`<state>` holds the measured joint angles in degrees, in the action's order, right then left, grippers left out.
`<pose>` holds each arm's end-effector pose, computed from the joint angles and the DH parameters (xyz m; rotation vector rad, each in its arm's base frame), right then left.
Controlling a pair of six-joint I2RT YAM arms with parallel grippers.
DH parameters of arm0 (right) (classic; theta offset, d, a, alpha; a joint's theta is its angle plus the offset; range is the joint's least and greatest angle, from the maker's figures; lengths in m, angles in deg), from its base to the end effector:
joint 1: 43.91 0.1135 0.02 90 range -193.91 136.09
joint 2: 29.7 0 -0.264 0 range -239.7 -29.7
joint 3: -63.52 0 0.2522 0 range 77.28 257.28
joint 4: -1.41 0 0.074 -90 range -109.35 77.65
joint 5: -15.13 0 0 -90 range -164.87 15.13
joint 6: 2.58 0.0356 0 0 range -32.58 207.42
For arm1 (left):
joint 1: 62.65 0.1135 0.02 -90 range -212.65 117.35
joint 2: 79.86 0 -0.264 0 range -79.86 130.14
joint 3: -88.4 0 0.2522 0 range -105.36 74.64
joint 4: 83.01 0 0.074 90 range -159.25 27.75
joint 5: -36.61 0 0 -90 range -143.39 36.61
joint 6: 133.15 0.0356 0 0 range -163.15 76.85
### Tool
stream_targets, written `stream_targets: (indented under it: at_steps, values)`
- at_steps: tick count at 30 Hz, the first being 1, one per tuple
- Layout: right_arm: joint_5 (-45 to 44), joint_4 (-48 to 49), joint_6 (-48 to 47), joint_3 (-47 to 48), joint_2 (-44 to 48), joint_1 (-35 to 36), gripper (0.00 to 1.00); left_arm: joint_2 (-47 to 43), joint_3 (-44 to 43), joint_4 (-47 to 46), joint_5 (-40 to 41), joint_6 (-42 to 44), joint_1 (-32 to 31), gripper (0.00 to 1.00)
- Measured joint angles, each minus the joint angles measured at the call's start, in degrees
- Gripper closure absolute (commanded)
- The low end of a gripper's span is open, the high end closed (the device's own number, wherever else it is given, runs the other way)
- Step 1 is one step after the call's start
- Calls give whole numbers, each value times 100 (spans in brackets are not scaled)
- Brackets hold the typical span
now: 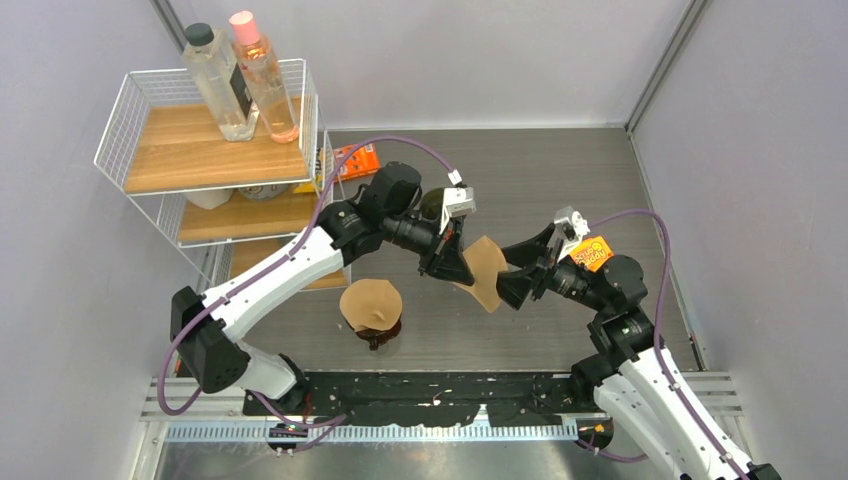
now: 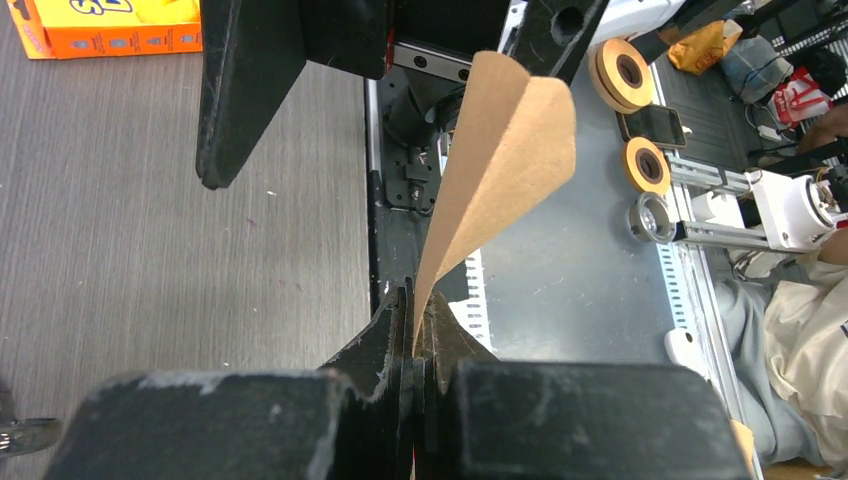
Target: Place the coffee filter in the dripper
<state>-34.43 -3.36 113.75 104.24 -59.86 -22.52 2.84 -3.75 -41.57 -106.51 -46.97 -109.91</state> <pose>0.1222 0.0727 0.3026 -0.5438 1.5186 1.1717 0.1936 -0.2515 0.3662 1.3558 1.7855 -1.4909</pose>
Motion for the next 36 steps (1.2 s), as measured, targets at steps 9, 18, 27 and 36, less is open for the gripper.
stream_targets:
  at_steps: [9,18,27,36]
  values:
    - [358,372,188,0,-214,0,48,0,0,-59,-168,2,-2,100]
    - [833,656,249,0,-199,2,57,0,0,-109,-219,2,-2,100]
    - [1270,927,282,0,-197,2,69,0,0,-109,-223,20,-2,100]
    - [1241,918,278,0,-199,2,95,0,0,-109,-219,94,-2,91]
